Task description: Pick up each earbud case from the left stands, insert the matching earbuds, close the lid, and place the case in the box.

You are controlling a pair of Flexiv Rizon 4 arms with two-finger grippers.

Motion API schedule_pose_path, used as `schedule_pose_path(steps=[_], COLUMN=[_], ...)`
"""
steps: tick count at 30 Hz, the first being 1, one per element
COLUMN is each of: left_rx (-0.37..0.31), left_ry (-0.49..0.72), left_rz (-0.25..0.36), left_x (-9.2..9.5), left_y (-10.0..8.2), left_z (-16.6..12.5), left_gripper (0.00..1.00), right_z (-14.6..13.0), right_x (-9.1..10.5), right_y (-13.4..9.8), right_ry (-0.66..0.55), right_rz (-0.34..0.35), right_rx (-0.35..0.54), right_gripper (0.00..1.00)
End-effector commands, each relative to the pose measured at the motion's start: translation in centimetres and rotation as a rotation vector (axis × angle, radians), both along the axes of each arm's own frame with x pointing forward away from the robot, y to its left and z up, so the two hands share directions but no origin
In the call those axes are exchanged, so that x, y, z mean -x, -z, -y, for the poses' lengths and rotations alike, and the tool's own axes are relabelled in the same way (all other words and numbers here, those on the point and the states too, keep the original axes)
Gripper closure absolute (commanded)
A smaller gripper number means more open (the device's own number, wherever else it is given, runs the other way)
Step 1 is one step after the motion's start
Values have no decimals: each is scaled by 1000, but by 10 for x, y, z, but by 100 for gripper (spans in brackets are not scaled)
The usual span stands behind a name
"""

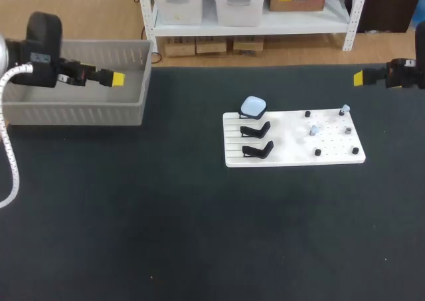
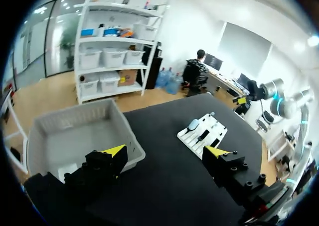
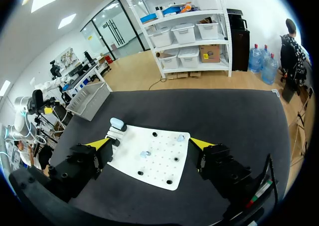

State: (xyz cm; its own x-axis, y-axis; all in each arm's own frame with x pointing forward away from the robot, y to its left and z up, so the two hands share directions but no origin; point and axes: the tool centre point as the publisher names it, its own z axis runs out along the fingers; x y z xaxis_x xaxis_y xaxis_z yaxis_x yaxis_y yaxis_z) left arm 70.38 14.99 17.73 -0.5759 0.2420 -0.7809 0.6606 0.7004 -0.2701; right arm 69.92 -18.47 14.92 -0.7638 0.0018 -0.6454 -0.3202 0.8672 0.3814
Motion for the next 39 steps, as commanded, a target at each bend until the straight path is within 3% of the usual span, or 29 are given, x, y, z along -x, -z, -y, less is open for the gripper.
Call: schedule_pose_path(steps=[1,19,26,39], left_rx=[123,78,68,68], left_ry=[371,773,831,831], left_rz=[153,284,264,264], left_x=[-9,-32,-37,-37], left_y=[6,10,20,20], left_z=[7,58,73,73], left_gripper=[0,0,0,0], right_z=[0,0,0,0], right_x=[0,0,0,0], right_y=[0,0,0,0], right_ry=[0,0,0,0], right_rz=[-1,-1,-1,-1], right_rx=[1,1,1,1], right_gripper=[0,0,0,0])
